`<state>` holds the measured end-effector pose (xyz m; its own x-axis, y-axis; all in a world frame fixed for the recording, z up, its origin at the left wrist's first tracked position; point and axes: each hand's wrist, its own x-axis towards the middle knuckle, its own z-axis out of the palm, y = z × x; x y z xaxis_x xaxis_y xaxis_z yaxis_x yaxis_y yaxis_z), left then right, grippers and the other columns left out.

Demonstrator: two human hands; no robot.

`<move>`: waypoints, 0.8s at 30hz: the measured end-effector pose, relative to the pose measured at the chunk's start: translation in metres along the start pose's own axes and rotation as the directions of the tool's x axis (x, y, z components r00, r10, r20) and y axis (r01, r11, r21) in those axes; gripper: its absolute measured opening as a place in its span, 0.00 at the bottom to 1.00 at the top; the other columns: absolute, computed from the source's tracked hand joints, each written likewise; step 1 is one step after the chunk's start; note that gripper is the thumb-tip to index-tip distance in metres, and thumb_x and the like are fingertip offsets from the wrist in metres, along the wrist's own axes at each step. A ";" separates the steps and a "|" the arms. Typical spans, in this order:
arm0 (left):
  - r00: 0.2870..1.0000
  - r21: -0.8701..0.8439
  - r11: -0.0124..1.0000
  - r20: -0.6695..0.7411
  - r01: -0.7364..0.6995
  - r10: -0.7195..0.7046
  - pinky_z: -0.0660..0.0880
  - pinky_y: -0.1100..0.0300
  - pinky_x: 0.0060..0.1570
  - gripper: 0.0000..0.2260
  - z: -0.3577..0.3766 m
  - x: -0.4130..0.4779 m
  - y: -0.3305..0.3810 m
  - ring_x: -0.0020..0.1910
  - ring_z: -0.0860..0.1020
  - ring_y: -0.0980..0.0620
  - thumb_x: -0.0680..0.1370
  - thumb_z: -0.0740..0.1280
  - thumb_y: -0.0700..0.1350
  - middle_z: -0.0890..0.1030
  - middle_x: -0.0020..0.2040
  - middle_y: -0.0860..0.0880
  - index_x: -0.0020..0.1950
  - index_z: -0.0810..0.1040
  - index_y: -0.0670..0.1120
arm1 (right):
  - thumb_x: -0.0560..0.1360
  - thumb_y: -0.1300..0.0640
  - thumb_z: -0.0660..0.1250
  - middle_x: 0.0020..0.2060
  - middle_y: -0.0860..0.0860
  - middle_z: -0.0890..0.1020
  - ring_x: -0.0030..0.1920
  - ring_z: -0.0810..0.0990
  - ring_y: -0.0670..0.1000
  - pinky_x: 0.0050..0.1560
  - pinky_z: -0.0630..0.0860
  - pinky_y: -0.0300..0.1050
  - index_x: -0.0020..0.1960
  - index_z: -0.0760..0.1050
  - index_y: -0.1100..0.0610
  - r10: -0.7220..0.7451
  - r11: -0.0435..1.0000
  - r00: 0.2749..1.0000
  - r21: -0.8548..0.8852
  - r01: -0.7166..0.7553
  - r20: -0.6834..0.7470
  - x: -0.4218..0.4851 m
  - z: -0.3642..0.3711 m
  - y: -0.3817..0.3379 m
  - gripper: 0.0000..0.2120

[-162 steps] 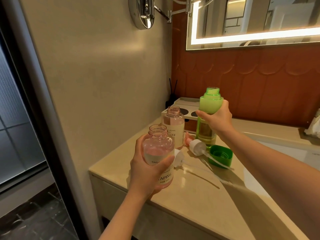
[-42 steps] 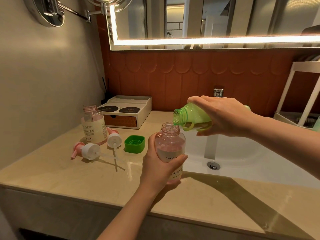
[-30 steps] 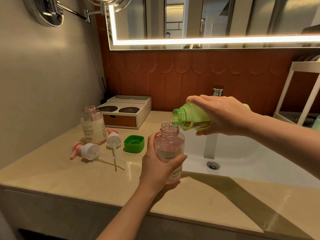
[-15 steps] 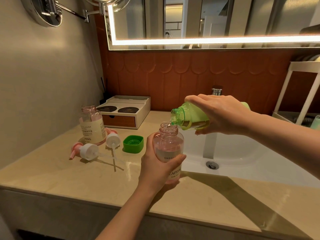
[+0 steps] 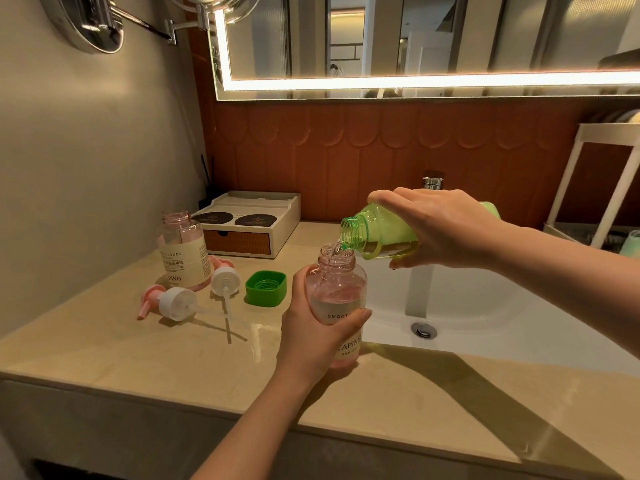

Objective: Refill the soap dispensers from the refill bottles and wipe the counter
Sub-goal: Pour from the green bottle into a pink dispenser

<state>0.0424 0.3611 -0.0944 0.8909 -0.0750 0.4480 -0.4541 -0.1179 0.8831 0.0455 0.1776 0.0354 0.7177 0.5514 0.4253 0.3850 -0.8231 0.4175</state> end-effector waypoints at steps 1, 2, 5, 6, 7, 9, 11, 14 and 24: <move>1.000 0.000 1.000 0.001 -0.001 0.001 0.75 0.60 0.53 0.34 0.000 0.000 0.000 0.54 0.74 0.59 0.64 0.77 0.46 0.72 0.54 0.63 0.62 0.61 0.59 | 0.64 0.43 0.75 0.59 0.53 0.77 0.53 0.78 0.54 0.40 0.76 0.44 0.72 0.60 0.54 0.000 1.000 1.000 0.001 0.000 -0.001 0.000 0.000 0.000 0.43; 1.000 -0.001 1.000 0.001 -0.002 0.002 0.75 0.60 0.53 0.34 0.000 0.000 0.000 0.54 0.74 0.60 0.64 0.77 0.46 0.72 0.54 0.64 0.62 0.61 0.59 | 0.64 0.43 0.75 0.59 0.53 0.77 0.53 0.78 0.54 0.40 0.75 0.43 0.72 0.60 0.54 0.001 1.000 1.000 -0.002 -0.001 0.000 0.000 0.001 0.000 0.43; 1.000 -0.008 1.000 0.001 -0.006 0.006 0.74 0.63 0.51 0.34 0.000 0.001 -0.002 0.53 0.74 0.62 0.64 0.77 0.46 0.72 0.54 0.64 0.61 0.61 0.60 | 0.64 0.42 0.74 0.59 0.52 0.77 0.54 0.78 0.54 0.40 0.73 0.42 0.72 0.59 0.53 0.004 1.000 1.000 -0.009 -0.004 -0.002 0.001 0.000 0.001 0.43; 1.000 -0.011 1.000 0.002 -0.007 0.007 0.74 0.64 0.50 0.34 0.000 0.001 -0.002 0.53 0.74 0.62 0.64 0.77 0.47 0.73 0.54 0.64 0.61 0.61 0.60 | 0.64 0.42 0.74 0.59 0.52 0.77 0.54 0.78 0.54 0.40 0.74 0.42 0.72 0.59 0.53 0.005 1.000 1.000 -0.008 -0.005 -0.004 0.001 0.000 0.001 0.43; 1.000 -0.012 1.000 0.003 -0.008 0.008 0.74 0.66 0.50 0.33 0.000 0.001 -0.003 0.53 0.74 0.62 0.64 0.77 0.47 0.73 0.54 0.63 0.60 0.62 0.61 | 0.64 0.43 0.74 0.59 0.52 0.77 0.53 0.78 0.54 0.40 0.75 0.43 0.72 0.59 0.53 0.006 1.000 1.000 -0.006 -0.006 -0.006 0.001 0.000 0.001 0.43; 1.000 -0.014 1.000 0.005 -0.009 0.009 0.74 0.67 0.49 0.33 0.000 0.002 -0.004 0.53 0.74 0.63 0.64 0.77 0.46 0.73 0.54 0.64 0.59 0.62 0.61 | 0.64 0.42 0.74 0.59 0.52 0.77 0.54 0.78 0.53 0.40 0.75 0.43 0.73 0.59 0.53 0.009 1.000 1.000 -0.004 -0.009 -0.002 0.002 -0.001 0.001 0.43; 1.000 -0.012 1.000 0.003 -0.013 0.013 0.74 0.67 0.49 0.33 0.000 0.001 -0.004 0.53 0.73 0.64 0.63 0.77 0.46 0.73 0.54 0.64 0.59 0.62 0.61 | 0.65 0.42 0.74 0.60 0.52 0.76 0.54 0.78 0.53 0.41 0.75 0.43 0.73 0.58 0.53 0.009 1.000 1.000 -0.007 -0.009 -0.001 0.002 -0.002 0.001 0.43; 1.000 -0.009 1.000 0.002 -0.013 0.013 0.73 0.68 0.49 0.32 0.000 0.001 -0.003 0.52 0.73 0.65 0.63 0.77 0.46 0.73 0.53 0.65 0.58 0.62 0.62 | 0.65 0.42 0.74 0.59 0.52 0.77 0.53 0.78 0.53 0.39 0.74 0.42 0.73 0.58 0.53 0.006 1.000 1.000 -0.021 -0.006 -0.002 0.002 -0.002 0.001 0.43; 1.000 -0.014 1.000 0.003 -0.018 0.018 0.74 0.69 0.48 0.30 0.000 0.001 -0.003 0.52 0.73 0.65 0.63 0.77 0.46 0.72 0.53 0.65 0.56 0.63 0.63 | 0.64 0.43 0.75 0.59 0.53 0.77 0.53 0.78 0.53 0.36 0.68 0.38 0.72 0.60 0.54 0.004 0.999 1.000 -0.033 -0.004 0.007 0.003 -0.004 0.002 0.43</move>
<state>0.0448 0.3612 -0.0960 0.8823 -0.0804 0.4637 -0.4701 -0.1028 0.8766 0.0462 0.1781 0.0403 0.7231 0.5472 0.4214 0.3631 -0.8202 0.4420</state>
